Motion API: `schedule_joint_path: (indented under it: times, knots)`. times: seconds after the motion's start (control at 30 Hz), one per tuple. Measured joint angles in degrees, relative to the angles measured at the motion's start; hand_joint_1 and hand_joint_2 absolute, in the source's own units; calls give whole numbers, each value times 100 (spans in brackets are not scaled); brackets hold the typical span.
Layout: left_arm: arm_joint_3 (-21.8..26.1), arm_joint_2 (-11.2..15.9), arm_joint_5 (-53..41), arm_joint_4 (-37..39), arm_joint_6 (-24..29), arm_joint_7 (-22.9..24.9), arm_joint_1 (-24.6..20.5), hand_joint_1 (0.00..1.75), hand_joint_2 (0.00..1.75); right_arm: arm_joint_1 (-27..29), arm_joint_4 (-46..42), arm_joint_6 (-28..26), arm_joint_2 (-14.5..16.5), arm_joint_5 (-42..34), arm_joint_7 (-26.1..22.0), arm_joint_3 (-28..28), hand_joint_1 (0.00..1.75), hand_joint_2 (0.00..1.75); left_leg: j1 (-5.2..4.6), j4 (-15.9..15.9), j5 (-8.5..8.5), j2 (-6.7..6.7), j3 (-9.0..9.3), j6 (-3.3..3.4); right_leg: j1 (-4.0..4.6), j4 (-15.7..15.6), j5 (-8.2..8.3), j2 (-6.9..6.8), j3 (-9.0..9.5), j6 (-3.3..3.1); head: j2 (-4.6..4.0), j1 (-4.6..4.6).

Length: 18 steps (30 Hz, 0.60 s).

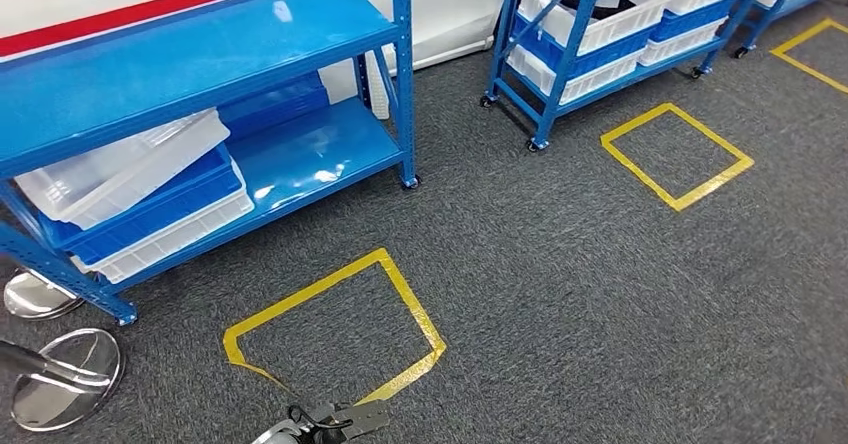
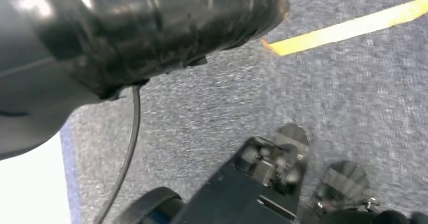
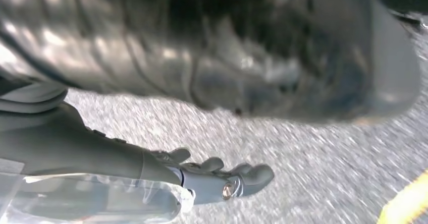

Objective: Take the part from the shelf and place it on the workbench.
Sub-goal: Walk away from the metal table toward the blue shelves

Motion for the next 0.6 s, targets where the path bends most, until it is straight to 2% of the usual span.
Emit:
schedule_joint_path:
  times: [0.03, 0.07, 0.1, 0.13, 0.17, 0.2, 0.27, 0.3, 0.33, 0.4, 0.43, 0.5, 0.53, 0.57, 0.6]
  knots:
    - [-4, -7, -9, 1, -4, -2, -2, 0, 0, 7, 0, 1, -7, 0, -10, 0, 0, 0, 9, -10, 12, -67, -5, 13, -26, 346, -179, 189, -149, 26, 0, 12]
    - [-12, -14, -14, 1, -8, -2, -5, 0, 0, 25, 1, 4, -14, 0, -21, 0, 0, 0, 15, -9, 21, -142, -16, 24, -47, 712, -339, 290, -324, 44, 0, 19]
    - [-24, -21, -15, 1, -12, -3, -2, 0, 0, 51, 3, 8, -23, 0, -28, 0, 0, 0, 19, -5, 26, -225, -23, 27, -68, 988, -420, 332, -462, 62, 0, 20]
    - [-39, -23, -16, 1, -13, -3, 5, 0, 0, 76, 4, 12, -31, 0, -34, 0, 0, 0, 24, 1, 29, -312, -28, 21, -87, 1088, -394, 346, -522, 77, 0, 20]
    - [-55, -23, -16, 2, -14, -3, 11, 0, 0, 90, 5, 15, -37, 0, -36, 0, 0, 0, 33, 10, 32, -398, -30, 10, -105, 983, -265, 359, -487, 89, 0, 18]
    - [-66, -23, -17, 2, -15, -3, 15, 0, 0, 91, 5, 18, -42, 0, -37, 0, 0, 0, 46, 25, 33, -483, -33, -11, -128, 695, -61, 404, -362, 102, 0, 18]
    - [-78, -24, -18, 3, -16, -3, 7, 0, 0, 76, 5, 31, -48, 0, -39, 0, 0, 0, 63, 85, 23, -633, -71, -78, -183, 4, 254, 674, -67, 120, 0, 18]
    - [-80, -25, -19, 3, -18, -4, -2, 0, 0, 71, 5, 40, -48, 0, -40, 0, 0, 0, 68, 113, 25, -699, -102, -123, -199, -215, 319, 792, 21, 117, 0, 17]
    - [-81, -25, -21, 3, -19, -4, -7, 0, 0, 70, 5, 50, -48, 0, -40, 0, 0, 0, 71, 127, 31, -758, -137, -164, -199, -305, 318, 862, 51, 100, 0, 18]
    - [-82, -18, -26, 5, -24, -5, 5, 0, 0, 67, 5, 60, -44, 1, -43, 0, 0, 0, 91, 115, 67, -865, -191, -242, -178, -320, 333, 768, 62, 30, 0, 18]
    - [-83, -14, -28, 8, -26, -4, 17, 0, 0, 57, 5, 59, -43, 2, -45, 0, 0, 0, 92, 140, 56, -803, -222, -271, -174, -330, 352, 701, 70, -14, 0, 12]
    - [-84, -6, -33, 14, -31, -3, 18, 0, 0, 41, 4, 48, -40, 4, -54, 0, 0, 0, 81, 471, -131, -471, -394, -311, -168, -357, 382, 553, 72, -101, 0, -32]
    - [-84, -8, -34, 14, -33, -4, 7, 0, 0, 43, 4, 44, -42, 5, -56, 0, 0, 0, 73, 792, -300, -276, -541, -322, -149, -361, 384, 470, 72, -130, 0, -55]
    - [-84, -9, -36, 14, -36, -4, -4, 0, 0, 56, 5, 43, -44, 5, -57, 0, 0, 0, 74, 1161, -475, -172, -713, -330, -129, -361, 379, 379, 70, -152, 0, -71]
    - [-84, -10, -37, 14, -38, -5, -8, 0, 0, 73, 7, 46, -48, 6, -56, 0, 0, 0, 77, 1478, -598, -133, -860, -331, -110, -360, 372, 282, 69, -165, 0, -72]
